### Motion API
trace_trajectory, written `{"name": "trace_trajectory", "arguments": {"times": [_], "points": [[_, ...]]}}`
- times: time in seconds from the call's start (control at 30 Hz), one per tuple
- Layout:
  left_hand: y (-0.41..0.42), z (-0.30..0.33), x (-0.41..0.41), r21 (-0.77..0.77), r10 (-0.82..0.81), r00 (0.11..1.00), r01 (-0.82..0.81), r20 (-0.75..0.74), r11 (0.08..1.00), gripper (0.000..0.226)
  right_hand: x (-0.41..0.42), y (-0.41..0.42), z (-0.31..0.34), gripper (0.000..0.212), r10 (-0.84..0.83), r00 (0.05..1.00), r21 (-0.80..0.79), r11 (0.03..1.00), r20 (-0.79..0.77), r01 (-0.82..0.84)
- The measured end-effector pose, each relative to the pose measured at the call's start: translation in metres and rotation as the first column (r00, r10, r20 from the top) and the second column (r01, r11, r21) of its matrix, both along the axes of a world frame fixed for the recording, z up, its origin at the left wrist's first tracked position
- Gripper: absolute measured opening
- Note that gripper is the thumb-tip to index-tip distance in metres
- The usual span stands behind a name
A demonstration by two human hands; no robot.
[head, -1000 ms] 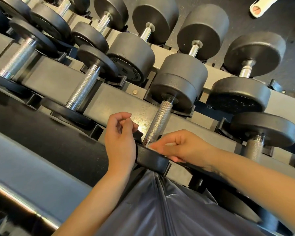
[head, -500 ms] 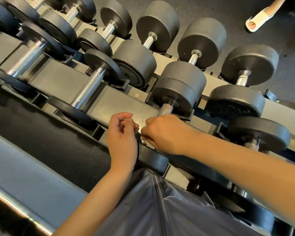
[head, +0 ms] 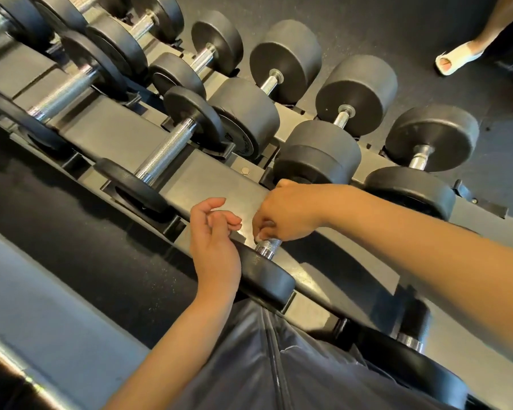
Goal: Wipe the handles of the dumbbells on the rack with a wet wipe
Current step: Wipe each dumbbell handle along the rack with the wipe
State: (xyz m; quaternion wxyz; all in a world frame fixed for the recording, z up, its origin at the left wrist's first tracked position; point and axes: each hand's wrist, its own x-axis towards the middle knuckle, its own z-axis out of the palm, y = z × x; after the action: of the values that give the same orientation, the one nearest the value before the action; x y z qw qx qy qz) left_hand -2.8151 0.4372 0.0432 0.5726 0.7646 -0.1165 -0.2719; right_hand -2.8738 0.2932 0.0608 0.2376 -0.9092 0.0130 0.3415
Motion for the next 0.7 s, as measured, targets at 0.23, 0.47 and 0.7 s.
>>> {"name": "trace_trajectory", "arguments": {"times": [0.23,0.47,0.7], "points": [[0.000,0.003,-0.001,0.024,0.007,1.000,-0.007,-0.007,1.000,0.034,0.003,0.020,-0.006,0.021,-0.131,0.990,0.154,0.980,0.044,0.123],[0.000,0.005,-0.001,0.032,-0.015,0.999,0.017,-0.041,0.999,0.027,0.000,-0.016,0.002,0.030,0.044,0.991,-0.301,0.954,0.123,-0.005],[0.002,0.003,0.000,0.003,-0.035,0.999,0.035,-0.028,0.999,0.025,-0.007,-0.003,-0.006,0.034,-0.208,0.970,-0.437,0.866,0.126,0.242]]}}
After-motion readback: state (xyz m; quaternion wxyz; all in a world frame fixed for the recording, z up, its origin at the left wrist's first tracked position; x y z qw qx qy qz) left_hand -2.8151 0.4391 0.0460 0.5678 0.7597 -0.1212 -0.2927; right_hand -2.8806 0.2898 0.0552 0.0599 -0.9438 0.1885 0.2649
